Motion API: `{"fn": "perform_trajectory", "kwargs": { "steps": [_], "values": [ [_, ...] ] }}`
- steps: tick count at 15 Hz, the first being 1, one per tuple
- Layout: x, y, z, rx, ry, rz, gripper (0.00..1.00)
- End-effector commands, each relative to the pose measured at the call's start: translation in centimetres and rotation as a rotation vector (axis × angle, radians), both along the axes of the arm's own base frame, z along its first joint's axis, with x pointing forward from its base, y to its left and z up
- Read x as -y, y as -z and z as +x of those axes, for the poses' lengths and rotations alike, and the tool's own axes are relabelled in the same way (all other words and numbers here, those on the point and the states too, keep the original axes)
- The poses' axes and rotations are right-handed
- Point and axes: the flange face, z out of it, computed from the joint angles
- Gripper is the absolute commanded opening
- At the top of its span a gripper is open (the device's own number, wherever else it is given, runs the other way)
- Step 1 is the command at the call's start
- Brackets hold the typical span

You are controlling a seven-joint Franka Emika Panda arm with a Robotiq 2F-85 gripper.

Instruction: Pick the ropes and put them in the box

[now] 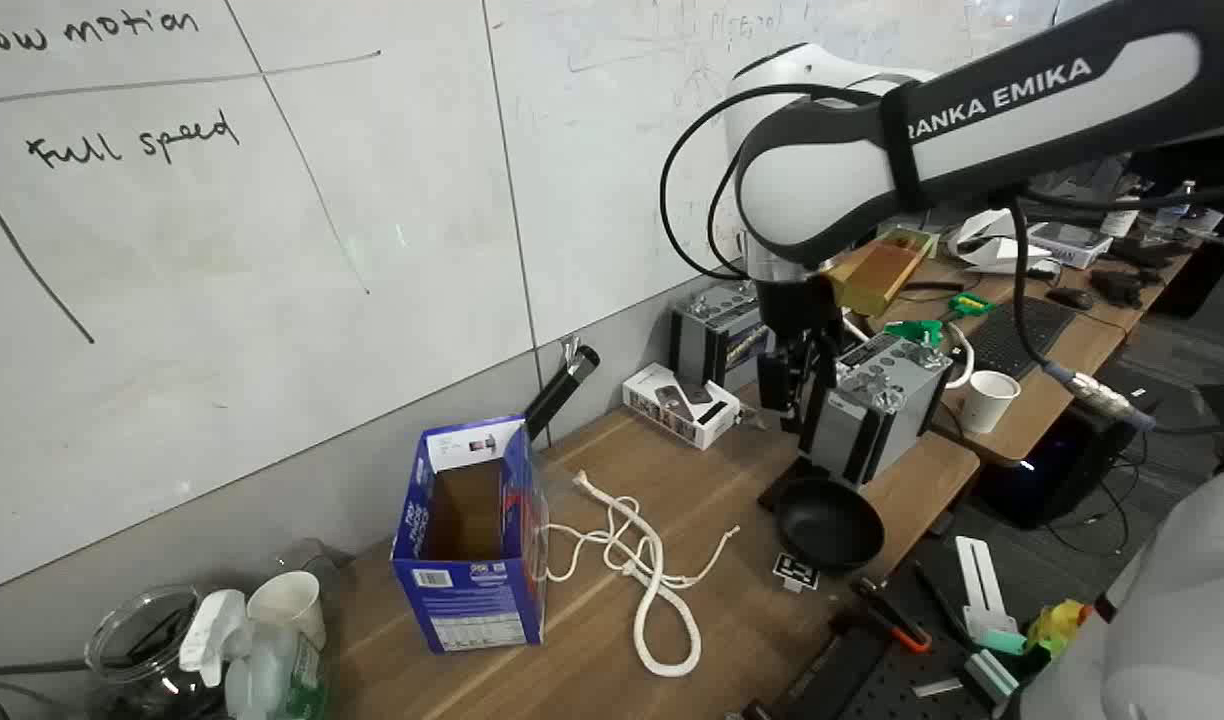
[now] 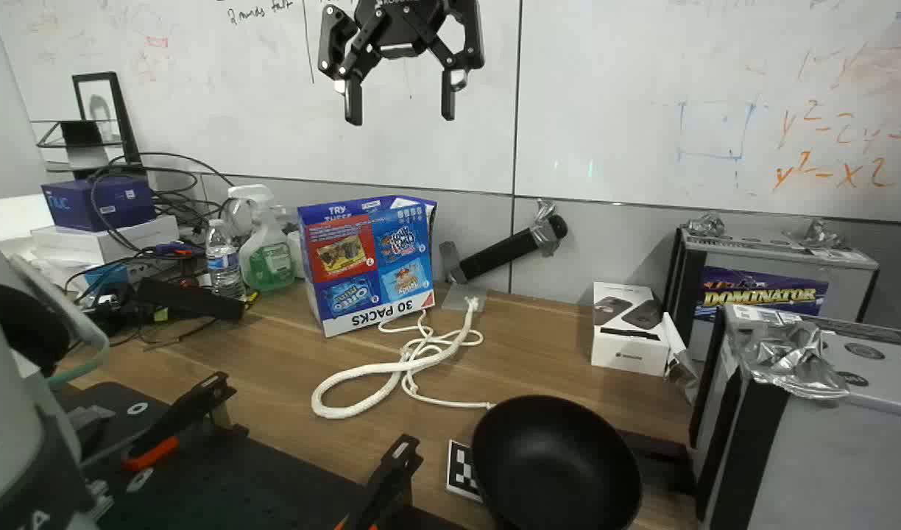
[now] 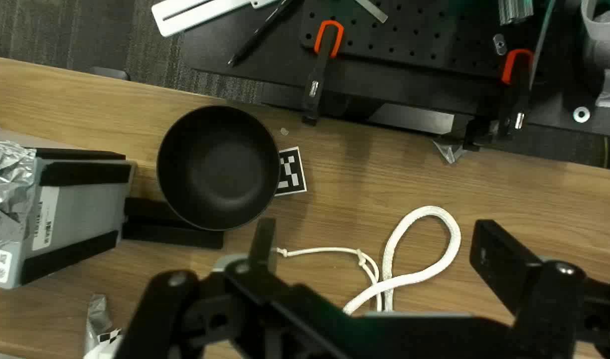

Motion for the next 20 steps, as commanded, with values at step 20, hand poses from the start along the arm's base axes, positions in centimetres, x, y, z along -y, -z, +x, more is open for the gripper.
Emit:
{"fn": "perform_trajectory", "kwargs": {
  "steps": [20],
  "values": [
    [-1.4, 12.1, 6.7, 0.27, 0.147, 0.009, 1.0]
  ]
}}
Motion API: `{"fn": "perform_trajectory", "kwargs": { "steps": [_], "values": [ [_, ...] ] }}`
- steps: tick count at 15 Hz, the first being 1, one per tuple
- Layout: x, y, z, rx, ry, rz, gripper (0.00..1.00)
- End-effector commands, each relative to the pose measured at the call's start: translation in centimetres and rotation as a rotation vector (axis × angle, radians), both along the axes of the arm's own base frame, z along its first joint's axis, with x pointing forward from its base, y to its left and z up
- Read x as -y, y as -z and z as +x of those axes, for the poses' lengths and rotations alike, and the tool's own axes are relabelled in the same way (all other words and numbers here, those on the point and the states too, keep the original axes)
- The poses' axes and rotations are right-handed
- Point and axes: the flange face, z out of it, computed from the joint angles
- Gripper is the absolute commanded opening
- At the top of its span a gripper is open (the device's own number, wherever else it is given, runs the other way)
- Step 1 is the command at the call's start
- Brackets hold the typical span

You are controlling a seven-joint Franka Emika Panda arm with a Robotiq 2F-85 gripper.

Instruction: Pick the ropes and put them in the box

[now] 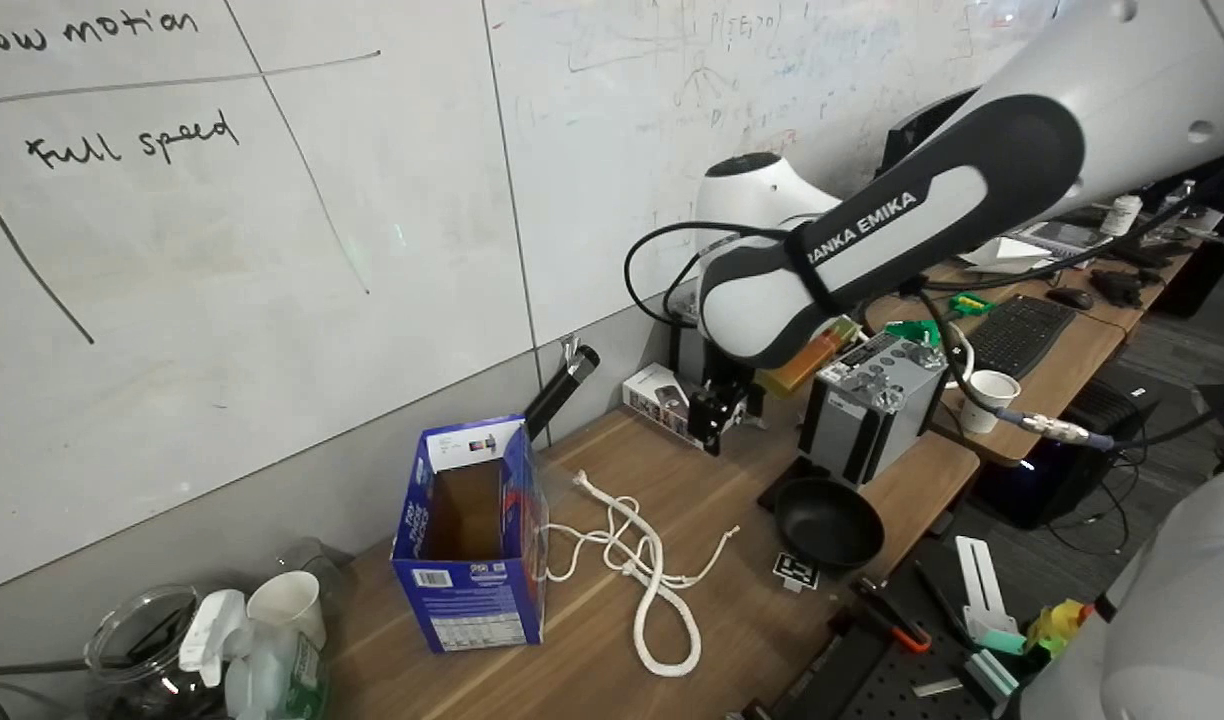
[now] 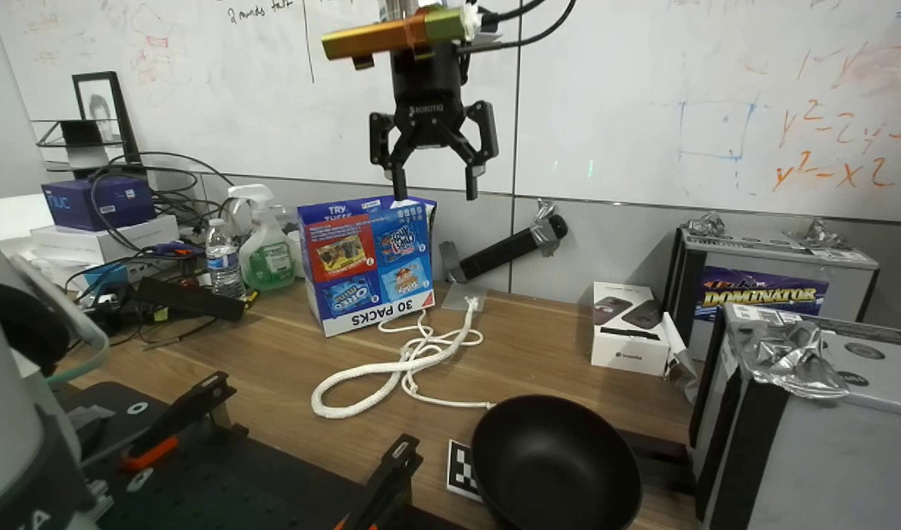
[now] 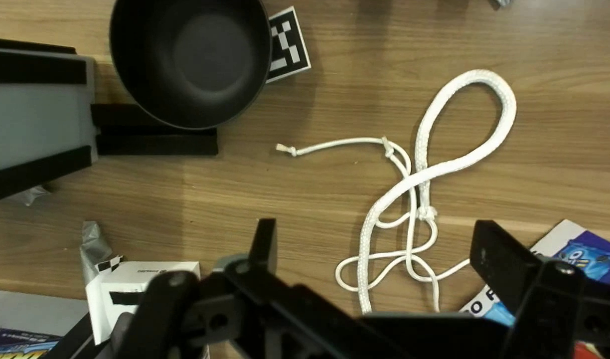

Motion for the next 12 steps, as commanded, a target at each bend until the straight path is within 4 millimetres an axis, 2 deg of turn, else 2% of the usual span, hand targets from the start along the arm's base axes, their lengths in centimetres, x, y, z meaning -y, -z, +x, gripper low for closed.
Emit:
{"fn": "perform_trajectory", "kwargs": {
  "steps": [1, 6, 9, 12],
  "values": [
    [-0.7, 4.6, 1.7, 0.031, 0.061, 0.01, 1.0],
    [-2.6, 11.6, 3.6, 0.015, 0.065, 0.026, 1.0],
    [-3.5, 14.8, 4.6, 0.013, 0.038, 0.039, 1.0],
    [-4.4, 17.1, 5.6, 0.026, 0.022, 0.057, 1.0]
  ]
}}
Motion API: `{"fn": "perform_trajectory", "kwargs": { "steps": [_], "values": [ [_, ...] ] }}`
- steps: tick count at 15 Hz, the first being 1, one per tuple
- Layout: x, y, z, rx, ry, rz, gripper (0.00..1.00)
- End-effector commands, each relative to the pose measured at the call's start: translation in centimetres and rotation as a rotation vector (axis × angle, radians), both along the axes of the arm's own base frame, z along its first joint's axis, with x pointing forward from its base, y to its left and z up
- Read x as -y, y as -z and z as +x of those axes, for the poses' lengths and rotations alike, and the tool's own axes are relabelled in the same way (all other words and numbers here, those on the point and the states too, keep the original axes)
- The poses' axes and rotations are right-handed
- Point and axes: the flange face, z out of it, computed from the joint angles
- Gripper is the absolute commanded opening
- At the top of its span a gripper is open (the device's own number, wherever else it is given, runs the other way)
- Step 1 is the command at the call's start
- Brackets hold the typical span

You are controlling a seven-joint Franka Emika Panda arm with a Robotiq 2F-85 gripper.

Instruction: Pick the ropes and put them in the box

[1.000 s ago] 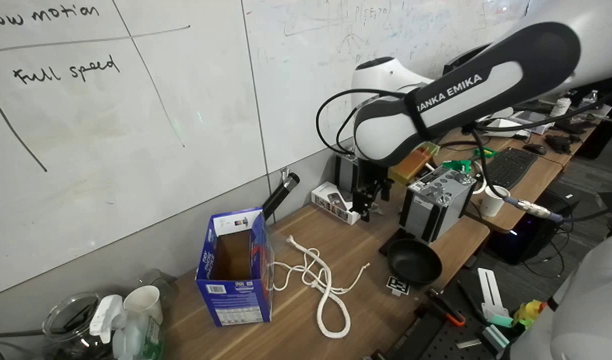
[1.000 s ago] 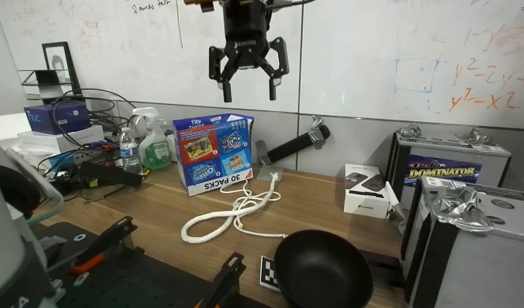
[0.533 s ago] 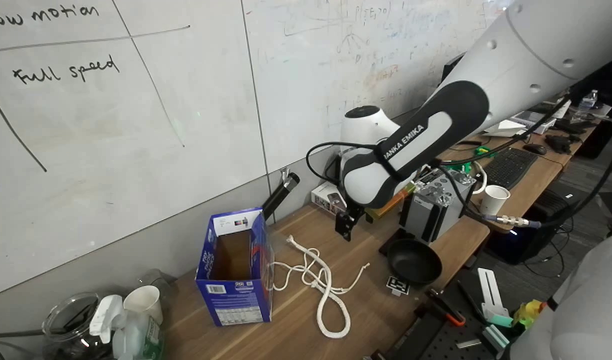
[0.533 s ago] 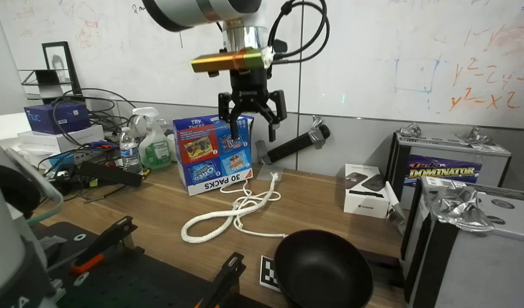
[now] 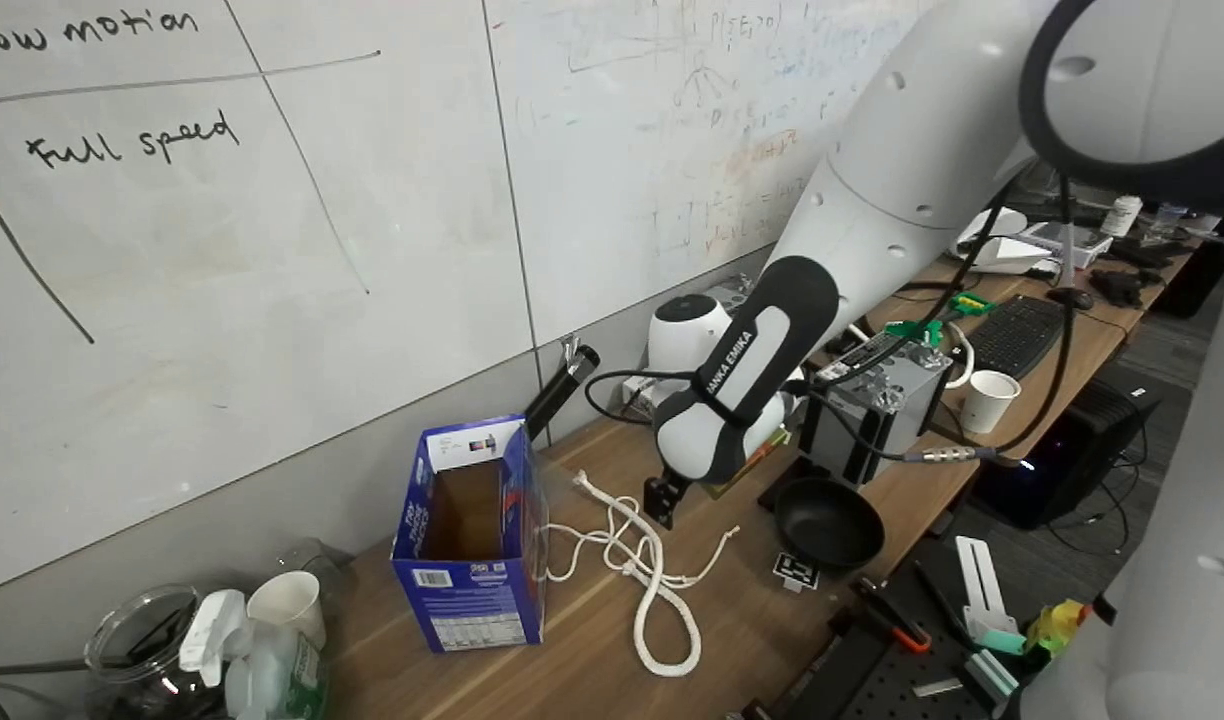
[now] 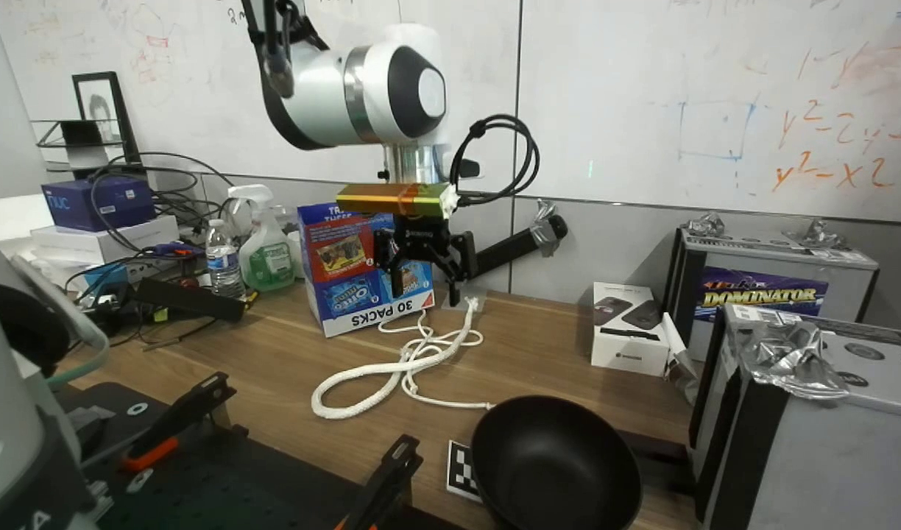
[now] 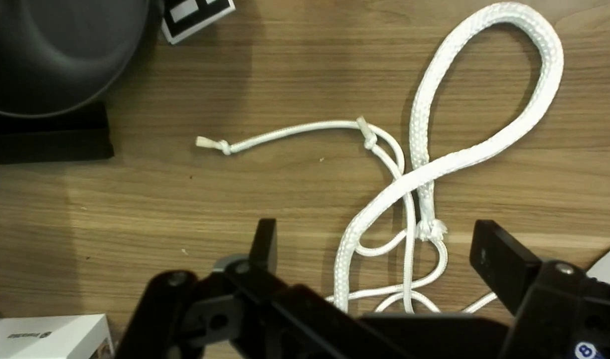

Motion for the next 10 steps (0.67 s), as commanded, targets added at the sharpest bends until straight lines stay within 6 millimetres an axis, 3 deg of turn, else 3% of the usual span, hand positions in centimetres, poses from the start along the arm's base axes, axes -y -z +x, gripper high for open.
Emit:
{"fn": "perform_trajectory", "kwargs": {
  "steps": [1, 10],
  "values": [
    [-1.3, 2.5, 2.1, 0.034, -0.018, 0.023, 1.0],
    [-3.3, 8.4, 4.4, 0.053, -0.065, 0.055, 1.0]
  ]
}}
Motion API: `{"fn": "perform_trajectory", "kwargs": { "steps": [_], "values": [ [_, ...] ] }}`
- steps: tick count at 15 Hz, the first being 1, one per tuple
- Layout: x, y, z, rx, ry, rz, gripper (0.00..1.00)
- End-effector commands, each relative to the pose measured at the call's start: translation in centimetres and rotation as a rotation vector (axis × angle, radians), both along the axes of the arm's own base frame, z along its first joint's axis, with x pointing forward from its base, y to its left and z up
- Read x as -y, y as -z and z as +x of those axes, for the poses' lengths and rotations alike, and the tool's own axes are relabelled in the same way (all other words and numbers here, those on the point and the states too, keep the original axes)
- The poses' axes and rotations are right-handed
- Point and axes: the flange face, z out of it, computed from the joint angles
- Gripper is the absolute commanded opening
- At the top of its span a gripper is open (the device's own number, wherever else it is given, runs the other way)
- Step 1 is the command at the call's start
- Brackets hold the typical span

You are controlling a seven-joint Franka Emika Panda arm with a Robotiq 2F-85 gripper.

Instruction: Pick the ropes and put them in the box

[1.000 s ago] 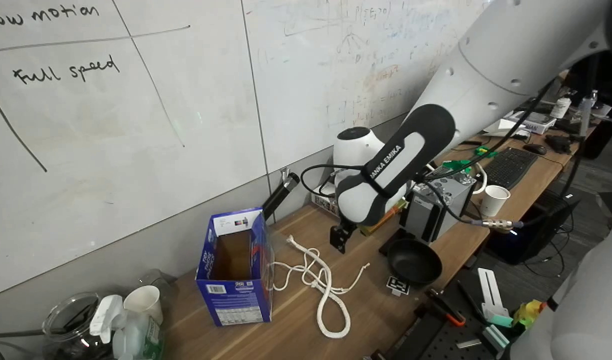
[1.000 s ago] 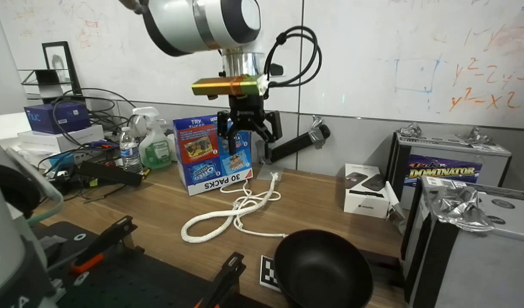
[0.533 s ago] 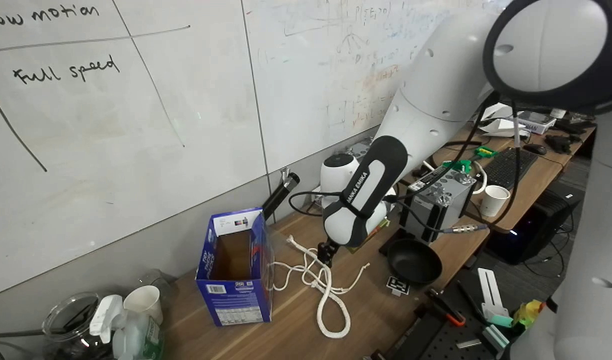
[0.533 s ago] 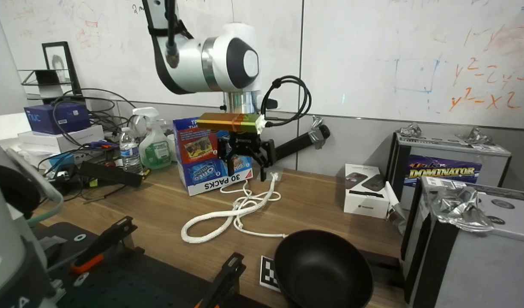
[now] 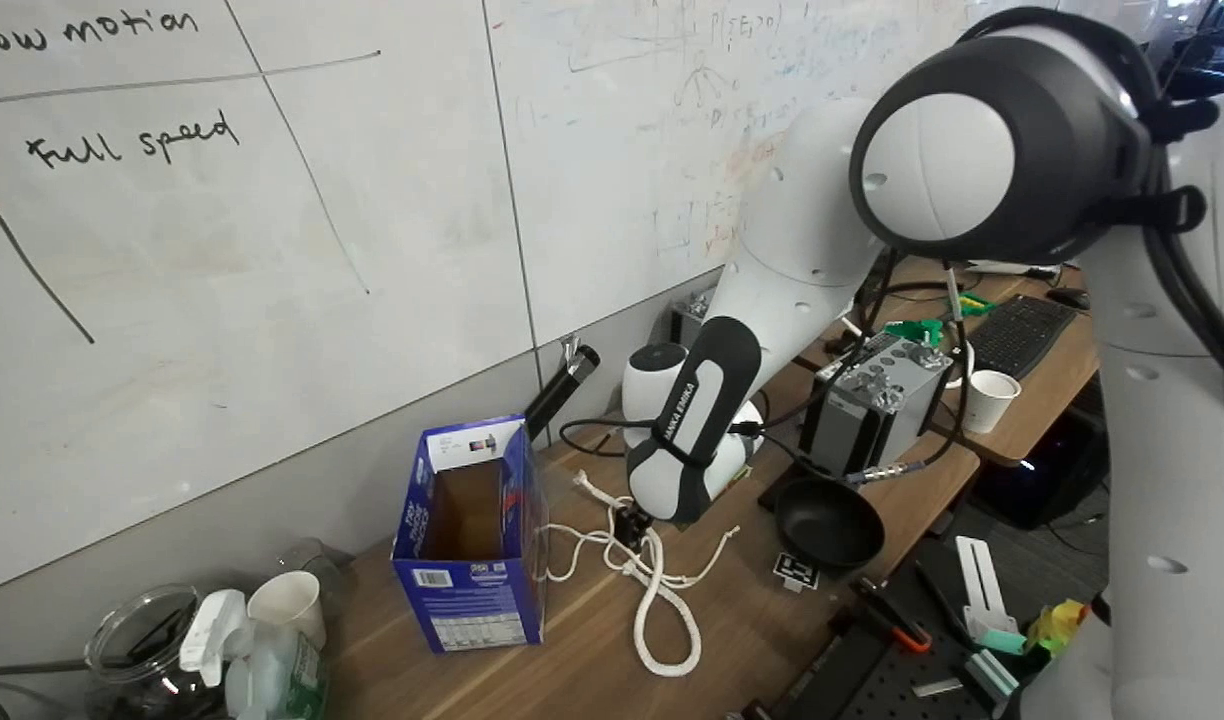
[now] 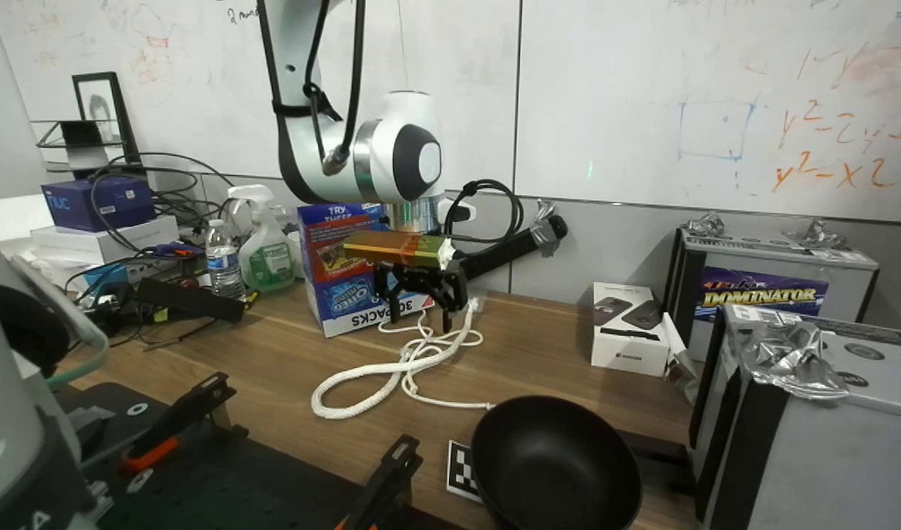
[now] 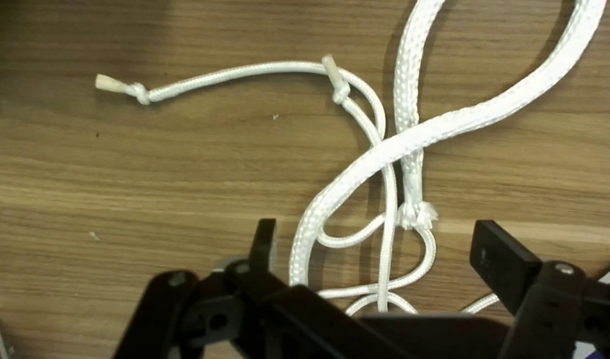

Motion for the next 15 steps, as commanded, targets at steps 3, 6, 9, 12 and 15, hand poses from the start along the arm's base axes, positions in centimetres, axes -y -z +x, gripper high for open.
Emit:
{"fn": "perform_trajectory", "kwargs": {
  "steps": [3, 6, 9, 12, 15],
  "values": [
    [-1.3, 3.2, 1.8, -0.001, -0.029, 0.025, 1.0],
    [-1.5, 4.4, 1.9, -0.016, -0.036, 0.02, 1.0],
    [-1.6, 5.2, 1.8, -0.024, -0.037, 0.018, 1.0],
    [-1.6, 5.7, 1.7, -0.031, -0.035, 0.022, 1.0],
    [-1.7, 6.1, 1.6, -0.035, -0.037, 0.024, 1.0]
  ]
}}
